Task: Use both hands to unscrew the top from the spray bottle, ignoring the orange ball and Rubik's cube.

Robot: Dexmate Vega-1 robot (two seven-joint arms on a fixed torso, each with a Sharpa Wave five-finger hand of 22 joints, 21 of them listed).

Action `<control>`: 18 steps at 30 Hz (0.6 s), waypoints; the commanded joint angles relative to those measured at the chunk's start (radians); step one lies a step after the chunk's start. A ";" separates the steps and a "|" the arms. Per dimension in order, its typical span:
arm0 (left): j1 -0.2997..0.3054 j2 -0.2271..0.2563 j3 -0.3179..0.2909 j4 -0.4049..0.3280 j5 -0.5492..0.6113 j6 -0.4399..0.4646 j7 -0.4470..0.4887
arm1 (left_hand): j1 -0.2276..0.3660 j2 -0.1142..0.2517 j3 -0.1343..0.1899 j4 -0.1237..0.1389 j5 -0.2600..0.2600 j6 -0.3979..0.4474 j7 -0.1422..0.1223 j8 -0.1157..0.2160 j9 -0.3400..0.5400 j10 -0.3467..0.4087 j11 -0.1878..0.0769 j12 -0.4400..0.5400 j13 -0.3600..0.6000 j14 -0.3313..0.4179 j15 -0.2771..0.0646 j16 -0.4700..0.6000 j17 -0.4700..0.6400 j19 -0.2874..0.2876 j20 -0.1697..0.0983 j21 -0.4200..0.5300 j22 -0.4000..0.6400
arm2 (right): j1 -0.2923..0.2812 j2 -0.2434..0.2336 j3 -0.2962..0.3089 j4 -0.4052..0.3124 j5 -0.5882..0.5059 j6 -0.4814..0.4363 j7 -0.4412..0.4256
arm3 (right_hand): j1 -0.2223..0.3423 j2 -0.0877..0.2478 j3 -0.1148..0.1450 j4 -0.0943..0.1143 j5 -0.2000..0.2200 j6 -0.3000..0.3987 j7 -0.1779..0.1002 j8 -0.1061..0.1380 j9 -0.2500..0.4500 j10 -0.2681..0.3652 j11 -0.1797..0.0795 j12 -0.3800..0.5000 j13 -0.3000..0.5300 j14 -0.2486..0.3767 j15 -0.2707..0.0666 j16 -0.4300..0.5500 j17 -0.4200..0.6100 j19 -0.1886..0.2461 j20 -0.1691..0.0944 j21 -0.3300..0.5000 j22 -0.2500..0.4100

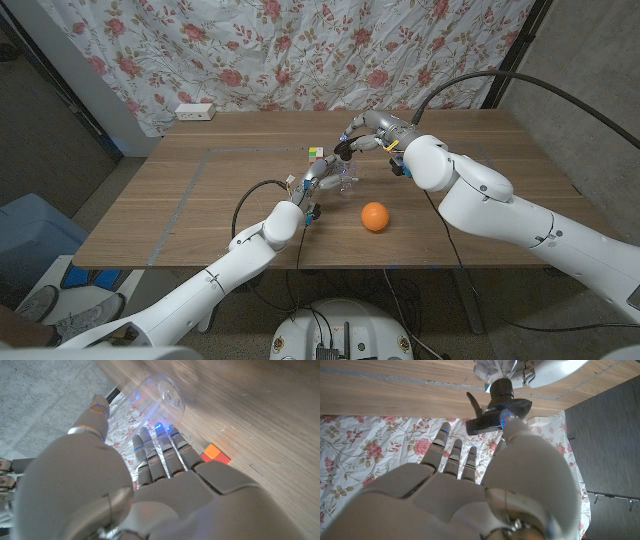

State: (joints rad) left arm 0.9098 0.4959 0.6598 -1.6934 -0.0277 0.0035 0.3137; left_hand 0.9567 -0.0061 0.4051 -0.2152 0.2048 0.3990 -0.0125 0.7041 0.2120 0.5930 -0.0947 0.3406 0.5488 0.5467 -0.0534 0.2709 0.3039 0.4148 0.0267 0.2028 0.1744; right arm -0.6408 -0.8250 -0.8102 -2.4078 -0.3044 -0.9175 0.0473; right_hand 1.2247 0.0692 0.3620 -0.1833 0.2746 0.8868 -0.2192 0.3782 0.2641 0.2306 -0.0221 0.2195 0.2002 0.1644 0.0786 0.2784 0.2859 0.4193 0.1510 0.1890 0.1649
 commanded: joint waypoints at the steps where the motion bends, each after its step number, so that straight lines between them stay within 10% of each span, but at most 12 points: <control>1: -0.005 -0.003 0.001 0.007 -0.003 -0.004 -0.003 | -0.133 0.148 0.052 0.045 0.002 0.041 0.019 0.009 0.005 0.018 -0.009 0.003 0.005 0.007 -0.054 -0.003 0.005 0.002 0.002 0.001 0.005 | -0.019 0.015 0.013 0.021 0.018 0.020 -0.044 | 0.030 0.006 0.009 -0.002 0.009 0.032 -0.001 0.015 0.001 0.012 -0.014 0.003 0.000 0.001 -0.013 0.010 0.007 -0.004 -0.008 0.000 0.003; 18: -0.014 -0.009 0.001 0.025 -0.008 -0.015 -0.006 | -0.134 0.148 0.053 0.045 0.001 0.047 0.019 0.011 0.006 0.021 -0.008 0.003 0.007 0.012 -0.055 -0.001 0.006 0.002 0.002 0.002 0.005 | -0.053 0.010 0.053 0.039 0.044 0.094 -0.090 | 0.101 -0.002 0.018 -0.004 0.013 0.092 -0.002 0.048 0.011 0.017 -0.052 -0.004 -0.001 -0.034 -0.027 0.004 0.016 -0.042 0.000 -0.009 0.003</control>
State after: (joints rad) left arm 0.9021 0.4911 0.6610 -1.6799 -0.0330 -0.0031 0.3094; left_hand 0.9570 -0.0058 0.4050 -0.2151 0.2048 0.3990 -0.0124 0.7072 0.2166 0.5968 -0.0910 0.3395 0.5543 0.5505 -0.0497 0.2709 0.3052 0.4148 0.0267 0.2028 0.1743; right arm -0.6711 -0.8117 -0.7819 -2.3796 -0.2741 -0.8746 -0.0089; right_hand 1.3067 0.0677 0.3745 -0.1875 0.2824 0.9670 -0.2182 0.4181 0.2717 0.2464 -0.0630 0.2195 0.2002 0.1373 0.0518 0.2853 0.2993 0.3851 0.1499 0.1811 0.1649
